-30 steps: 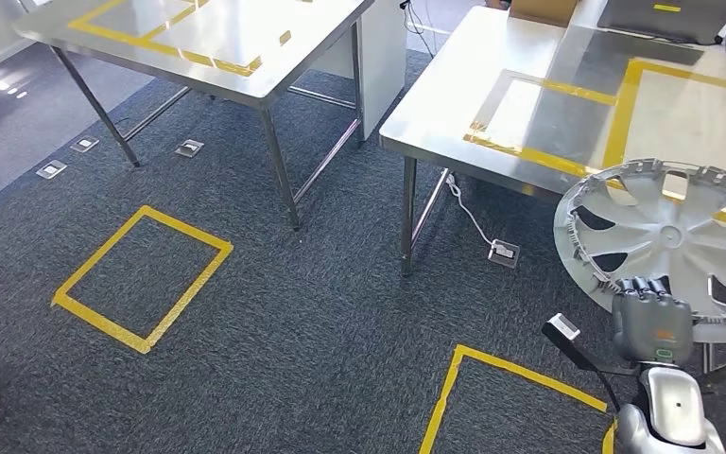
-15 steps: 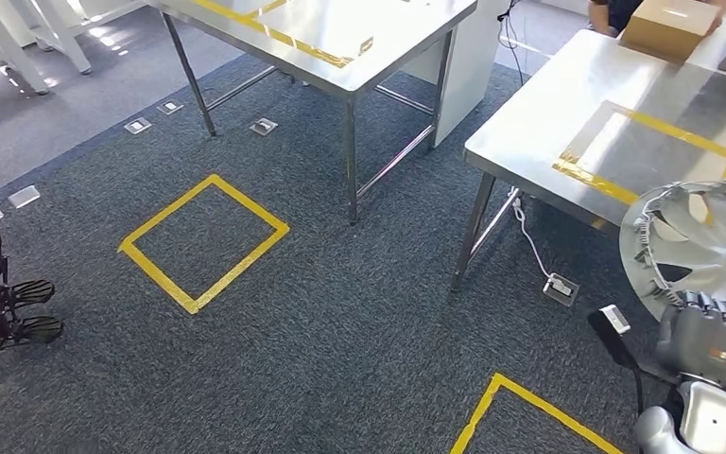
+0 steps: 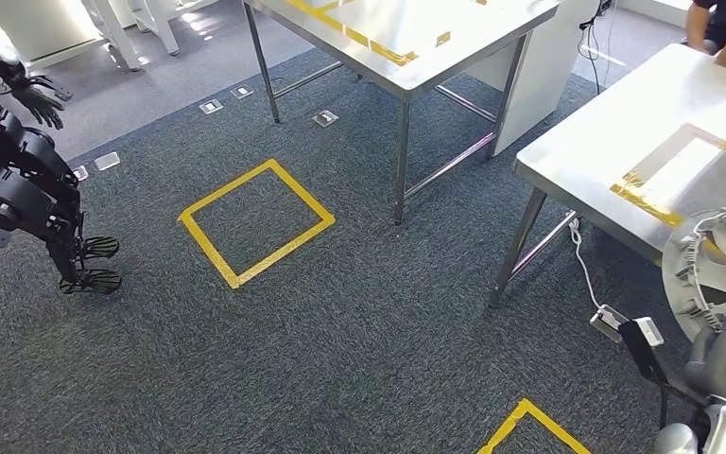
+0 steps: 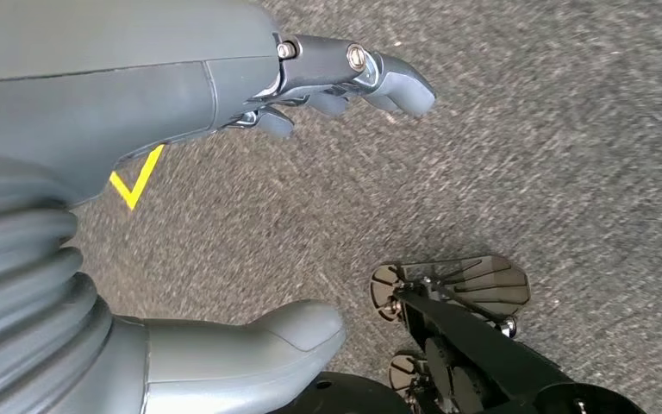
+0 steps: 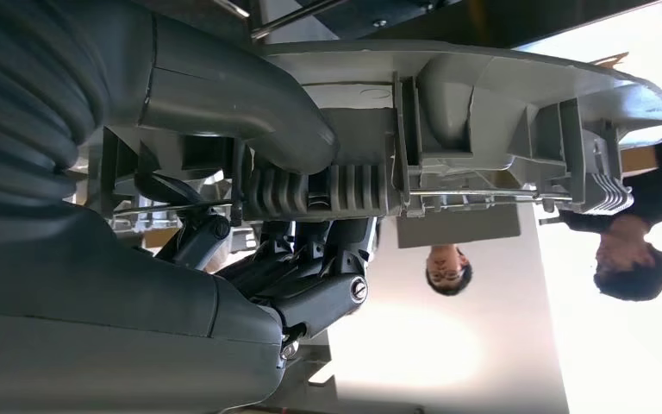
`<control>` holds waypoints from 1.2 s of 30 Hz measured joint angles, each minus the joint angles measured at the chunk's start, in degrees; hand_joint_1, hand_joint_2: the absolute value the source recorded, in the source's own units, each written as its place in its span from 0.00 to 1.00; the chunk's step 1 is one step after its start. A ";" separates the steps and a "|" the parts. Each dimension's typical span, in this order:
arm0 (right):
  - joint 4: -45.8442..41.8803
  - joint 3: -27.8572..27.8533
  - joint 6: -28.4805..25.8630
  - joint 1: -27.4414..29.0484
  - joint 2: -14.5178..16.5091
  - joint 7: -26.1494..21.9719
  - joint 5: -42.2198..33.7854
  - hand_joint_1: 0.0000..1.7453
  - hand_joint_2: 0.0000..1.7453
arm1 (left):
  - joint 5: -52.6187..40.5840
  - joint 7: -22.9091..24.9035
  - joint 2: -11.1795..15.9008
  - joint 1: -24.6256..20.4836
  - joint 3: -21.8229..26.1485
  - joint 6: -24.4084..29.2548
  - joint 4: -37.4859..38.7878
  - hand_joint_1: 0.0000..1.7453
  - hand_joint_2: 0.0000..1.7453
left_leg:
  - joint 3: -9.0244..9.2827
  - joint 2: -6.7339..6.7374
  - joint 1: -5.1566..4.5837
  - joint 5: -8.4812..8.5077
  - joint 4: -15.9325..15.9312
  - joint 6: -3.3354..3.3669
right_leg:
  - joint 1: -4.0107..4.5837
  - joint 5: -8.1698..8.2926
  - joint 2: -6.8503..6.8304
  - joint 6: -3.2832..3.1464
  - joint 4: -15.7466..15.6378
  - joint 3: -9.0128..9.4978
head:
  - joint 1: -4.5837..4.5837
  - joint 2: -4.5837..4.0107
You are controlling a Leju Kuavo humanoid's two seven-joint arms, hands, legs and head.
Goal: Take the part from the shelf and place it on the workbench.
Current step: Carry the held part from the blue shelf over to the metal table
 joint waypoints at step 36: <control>3.26 0.96 2.08 -4.06 2.18 -4.15 -5.37 1.00 1.00 | -0.32 -0.02 -0.53 -0.37 0.15 0.04 -0.16 0.00 1.00 | 8.40 3.04 -0.65 3.37 -14.14 1.33 | -0.34 1.63 0.84 1.56 -0.36 -1.29 | 0.55 0.00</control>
